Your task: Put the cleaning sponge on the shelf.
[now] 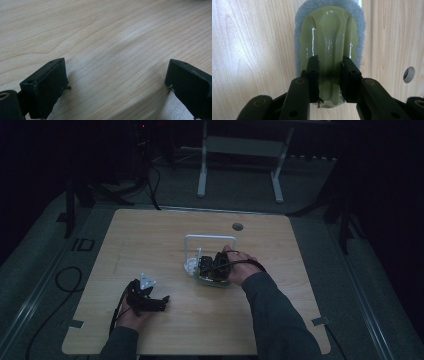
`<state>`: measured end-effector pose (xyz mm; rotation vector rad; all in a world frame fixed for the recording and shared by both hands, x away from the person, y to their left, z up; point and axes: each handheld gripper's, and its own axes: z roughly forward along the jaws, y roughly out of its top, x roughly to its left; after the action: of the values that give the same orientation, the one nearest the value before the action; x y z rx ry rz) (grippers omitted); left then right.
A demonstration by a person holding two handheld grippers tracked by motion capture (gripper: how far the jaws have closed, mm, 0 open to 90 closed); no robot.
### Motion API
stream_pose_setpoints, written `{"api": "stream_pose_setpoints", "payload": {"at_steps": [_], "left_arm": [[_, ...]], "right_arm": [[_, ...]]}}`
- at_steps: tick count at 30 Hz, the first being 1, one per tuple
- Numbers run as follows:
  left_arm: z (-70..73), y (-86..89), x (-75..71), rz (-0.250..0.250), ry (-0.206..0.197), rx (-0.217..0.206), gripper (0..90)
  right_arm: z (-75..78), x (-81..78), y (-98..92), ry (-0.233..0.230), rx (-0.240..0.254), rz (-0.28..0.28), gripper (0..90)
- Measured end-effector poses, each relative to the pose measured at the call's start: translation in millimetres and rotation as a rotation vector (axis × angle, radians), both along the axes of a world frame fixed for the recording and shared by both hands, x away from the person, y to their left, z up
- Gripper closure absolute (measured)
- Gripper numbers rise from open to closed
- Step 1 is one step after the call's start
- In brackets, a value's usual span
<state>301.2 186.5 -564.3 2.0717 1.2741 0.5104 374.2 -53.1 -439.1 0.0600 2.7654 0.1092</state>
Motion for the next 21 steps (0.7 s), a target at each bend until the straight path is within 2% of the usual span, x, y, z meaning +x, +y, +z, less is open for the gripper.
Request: {"api": "stream_pose_setpoints", "payload": {"at_steps": [21], "left_arm": [[-0.1,-0.8,0.5,-0.002,-0.001,-0.004,4.1]], "right_arm": [[2.6,7.3,9.8,-0.014,-0.028,0.013,71.5]]}}
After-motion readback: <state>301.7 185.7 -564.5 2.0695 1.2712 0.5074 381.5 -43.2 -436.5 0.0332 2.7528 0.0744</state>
